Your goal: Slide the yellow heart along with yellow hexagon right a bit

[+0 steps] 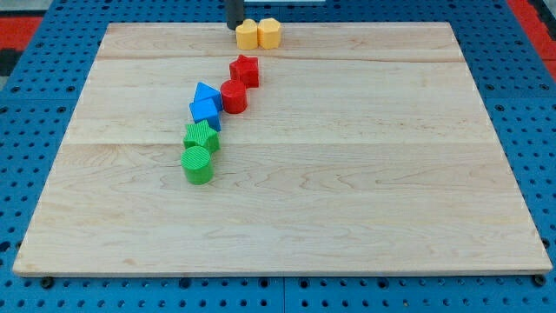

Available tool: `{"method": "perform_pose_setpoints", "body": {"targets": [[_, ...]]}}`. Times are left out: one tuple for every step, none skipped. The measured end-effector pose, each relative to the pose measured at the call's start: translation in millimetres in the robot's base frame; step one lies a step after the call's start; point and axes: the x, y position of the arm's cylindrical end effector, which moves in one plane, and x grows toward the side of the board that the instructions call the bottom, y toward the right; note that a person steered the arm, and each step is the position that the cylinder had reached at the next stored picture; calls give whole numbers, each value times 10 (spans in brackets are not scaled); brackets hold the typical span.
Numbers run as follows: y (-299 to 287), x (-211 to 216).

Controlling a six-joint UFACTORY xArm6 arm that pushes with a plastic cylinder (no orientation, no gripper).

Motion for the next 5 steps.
{"method": "perform_pose_setpoints", "body": {"targets": [[-17,-3],[-381,-6],[-461,83],[-380,234],[-360,296]]}}
